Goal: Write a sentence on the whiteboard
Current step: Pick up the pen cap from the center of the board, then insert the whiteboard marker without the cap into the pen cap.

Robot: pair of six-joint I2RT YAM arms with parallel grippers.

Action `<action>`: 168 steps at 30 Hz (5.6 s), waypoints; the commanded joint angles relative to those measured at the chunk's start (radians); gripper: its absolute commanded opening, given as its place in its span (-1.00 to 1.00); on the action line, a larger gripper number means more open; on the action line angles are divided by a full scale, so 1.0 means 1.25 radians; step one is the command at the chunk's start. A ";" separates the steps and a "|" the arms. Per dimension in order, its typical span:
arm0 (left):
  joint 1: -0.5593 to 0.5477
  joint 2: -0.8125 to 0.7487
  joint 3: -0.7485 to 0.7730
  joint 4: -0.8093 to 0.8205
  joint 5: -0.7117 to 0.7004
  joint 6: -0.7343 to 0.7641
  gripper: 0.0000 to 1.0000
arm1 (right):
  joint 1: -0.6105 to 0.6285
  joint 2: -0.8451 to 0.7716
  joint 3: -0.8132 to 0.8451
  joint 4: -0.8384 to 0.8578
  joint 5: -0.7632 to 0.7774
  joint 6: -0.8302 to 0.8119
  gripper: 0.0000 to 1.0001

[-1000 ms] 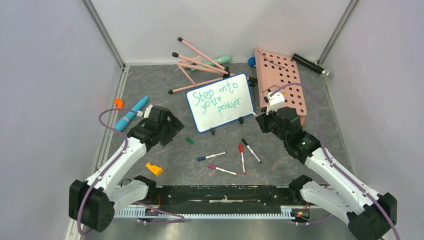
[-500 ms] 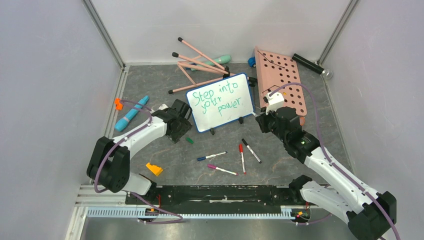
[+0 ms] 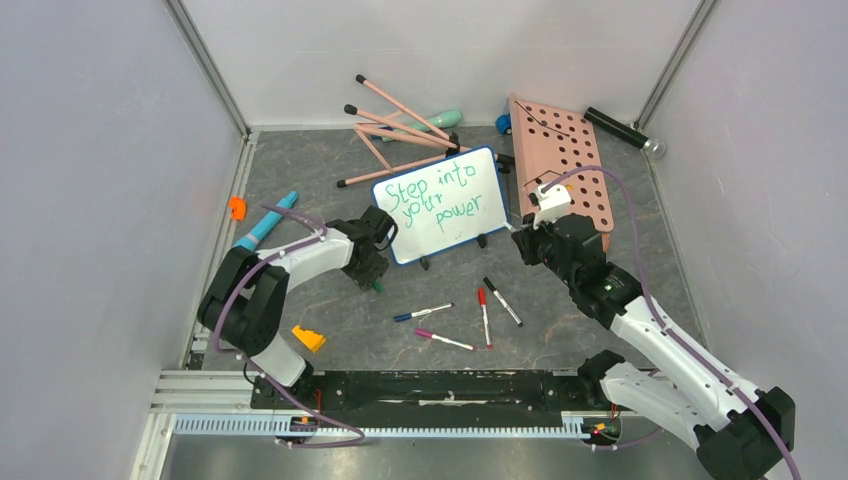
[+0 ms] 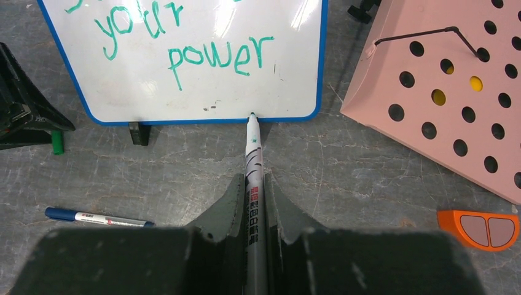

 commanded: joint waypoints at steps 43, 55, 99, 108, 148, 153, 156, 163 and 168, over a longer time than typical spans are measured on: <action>-0.002 -0.591 -0.379 0.506 0.202 -0.333 -0.96 | 0.326 0.165 -0.194 0.622 -0.122 0.270 -1.00; -0.002 -0.613 -0.393 0.516 0.217 -0.351 -0.96 | 0.368 0.244 -0.128 0.618 -0.078 0.261 -1.00; -0.002 -0.609 -0.409 0.513 0.262 -0.362 -0.96 | 0.373 0.290 -0.097 0.611 -0.040 0.241 -1.00; -0.002 -0.615 -0.431 0.527 0.251 -0.378 -0.96 | 0.373 0.243 -0.128 0.616 -0.035 0.236 -1.00; -0.002 -0.606 -0.429 0.535 0.257 -0.375 -0.96 | 0.373 0.287 -0.141 0.642 -0.078 0.239 -1.00; -0.002 -0.605 -0.433 0.536 0.251 -0.376 -0.96 | 0.373 0.279 -0.144 0.637 -0.084 0.238 -1.00; -0.003 -0.602 -0.436 0.538 0.250 -0.376 -0.96 | 0.373 0.269 -0.150 0.632 -0.089 0.240 -1.00; -0.002 -0.591 -0.477 0.605 0.238 -0.343 -0.96 | 0.373 0.254 -0.200 0.651 -0.076 0.242 -1.00; -0.001 -0.599 -0.580 0.750 0.172 -0.214 -0.96 | 0.373 0.205 -0.348 0.785 -0.063 0.225 -1.00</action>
